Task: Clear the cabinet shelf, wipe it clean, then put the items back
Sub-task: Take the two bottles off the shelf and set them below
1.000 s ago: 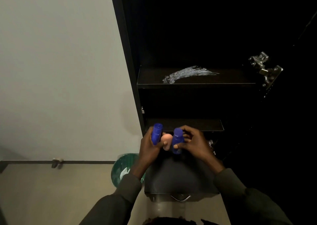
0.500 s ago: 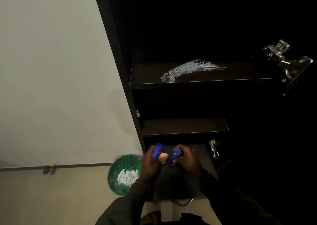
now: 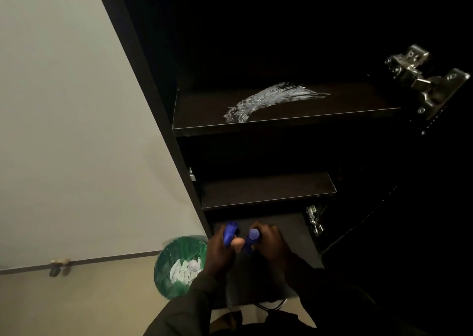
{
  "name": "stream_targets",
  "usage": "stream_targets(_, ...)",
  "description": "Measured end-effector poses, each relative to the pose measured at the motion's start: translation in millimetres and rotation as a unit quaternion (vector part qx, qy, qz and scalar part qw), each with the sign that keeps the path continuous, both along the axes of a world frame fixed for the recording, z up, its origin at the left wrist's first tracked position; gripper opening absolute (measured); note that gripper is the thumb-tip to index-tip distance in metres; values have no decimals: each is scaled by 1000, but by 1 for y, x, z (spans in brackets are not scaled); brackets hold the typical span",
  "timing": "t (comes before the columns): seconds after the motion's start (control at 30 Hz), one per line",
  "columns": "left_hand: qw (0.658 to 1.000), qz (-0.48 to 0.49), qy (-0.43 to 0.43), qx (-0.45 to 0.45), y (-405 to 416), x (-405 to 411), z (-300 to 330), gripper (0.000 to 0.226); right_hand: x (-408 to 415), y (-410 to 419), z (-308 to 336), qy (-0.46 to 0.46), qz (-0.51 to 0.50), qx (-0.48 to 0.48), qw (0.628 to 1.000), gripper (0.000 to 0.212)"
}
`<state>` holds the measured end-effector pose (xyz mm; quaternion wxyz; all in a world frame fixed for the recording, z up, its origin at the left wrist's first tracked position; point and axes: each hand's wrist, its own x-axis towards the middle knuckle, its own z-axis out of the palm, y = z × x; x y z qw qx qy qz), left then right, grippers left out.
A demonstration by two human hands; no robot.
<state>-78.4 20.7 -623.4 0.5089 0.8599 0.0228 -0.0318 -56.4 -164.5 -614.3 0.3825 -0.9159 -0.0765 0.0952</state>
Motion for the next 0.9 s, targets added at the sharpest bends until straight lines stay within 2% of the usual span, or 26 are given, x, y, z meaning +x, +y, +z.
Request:
stream_targets(0.07,1000,4,6,-9,2,0,-5,25,1,-1,-2,-1,9,-5,1000,18)
stream_targets(0.23,1000,-8,17,-19,3,0,-5,23,-1,3,-2,7,49,-22,999,12)
stream_targets(0.33,1000,-18,16,-5,8,0,-7,25,0,7,1,39,62,-36,997,32)
stream_targets(0.47,999,-29,19,-17,12,-2,-5,27,-2,11,7,49,20,-36,998,57)
stream_targets(0.57,999,-20,15,-33,14,-3,1,33,-1,14,8,65,4,-28,998,66)
stream_targets(0.63,999,-11,16,-40,17,-4,0,38,-1,18,14,63,14,-47,997,60)
stream_targets(0.7,999,-2,24,-33,21,-4,0,42,-3,25,19,40,30,-92,994,48)
stream_targets(0.8,999,10,24,-30,25,-3,3,43,-9,32,26,-89,13,-40,995,59)
stream_targets(0.9,1000,-5,-4,-29,23,-8,14,44,-14,42,35,-136,51,-9,989,63)
